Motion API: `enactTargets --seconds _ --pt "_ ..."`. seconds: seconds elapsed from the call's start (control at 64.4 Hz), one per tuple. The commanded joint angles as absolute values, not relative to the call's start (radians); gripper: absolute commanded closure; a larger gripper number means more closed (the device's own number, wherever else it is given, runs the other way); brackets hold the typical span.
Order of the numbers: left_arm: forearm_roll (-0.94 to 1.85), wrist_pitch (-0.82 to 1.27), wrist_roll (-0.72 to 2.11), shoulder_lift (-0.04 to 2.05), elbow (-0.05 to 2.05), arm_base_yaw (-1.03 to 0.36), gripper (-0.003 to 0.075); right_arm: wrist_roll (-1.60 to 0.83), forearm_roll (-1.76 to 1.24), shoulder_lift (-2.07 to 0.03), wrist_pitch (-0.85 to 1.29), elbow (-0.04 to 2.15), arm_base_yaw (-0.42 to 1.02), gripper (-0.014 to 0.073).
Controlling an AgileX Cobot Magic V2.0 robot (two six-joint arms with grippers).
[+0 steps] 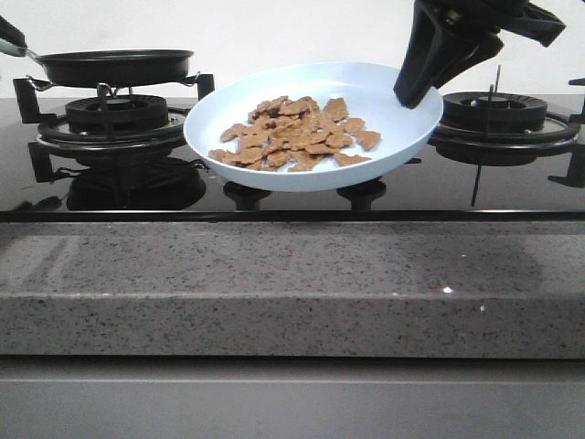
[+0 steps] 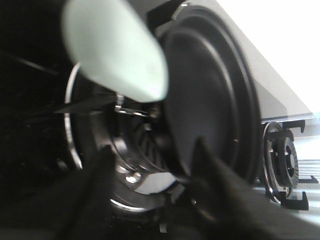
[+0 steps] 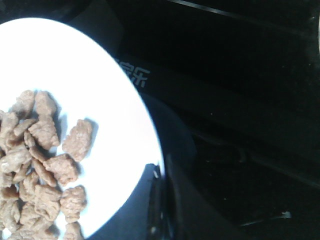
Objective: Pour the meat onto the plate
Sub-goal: 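Release the pan handle and withdraw the left gripper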
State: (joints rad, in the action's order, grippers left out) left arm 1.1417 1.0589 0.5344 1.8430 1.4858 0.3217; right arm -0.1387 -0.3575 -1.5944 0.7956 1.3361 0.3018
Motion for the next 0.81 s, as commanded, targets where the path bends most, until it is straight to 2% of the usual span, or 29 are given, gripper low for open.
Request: enactTargets --seconds 0.0,0.062,0.093,0.435,0.606,0.792 --pt "1.183 1.076 0.537 1.756 1.516 0.321 0.0601 -0.143 -0.383 -1.551 0.756 1.364 0.299 0.0654" --pt "1.175 1.078 0.537 1.745 1.516 0.321 0.0715 -0.143 -0.383 -1.551 0.756 1.364 0.299 0.0654" --pt "1.168 1.080 0.537 1.739 1.516 0.321 0.0742 -0.143 -0.383 -1.551 0.756 1.364 0.299 0.0654" --pt "1.074 1.090 0.568 1.611 1.501 0.284 0.0741 -0.143 -0.383 -1.551 0.756 1.364 0.299 0.0654" --pt "0.818 0.885 0.554 1.450 1.449 0.166 0.0741 -0.143 -0.383 -1.551 0.756 1.364 0.299 0.0654" --pt "0.542 0.654 0.448 1.255 1.300 -0.021 0.0741 -0.143 -0.383 -1.551 0.756 1.364 0.299 0.0654"
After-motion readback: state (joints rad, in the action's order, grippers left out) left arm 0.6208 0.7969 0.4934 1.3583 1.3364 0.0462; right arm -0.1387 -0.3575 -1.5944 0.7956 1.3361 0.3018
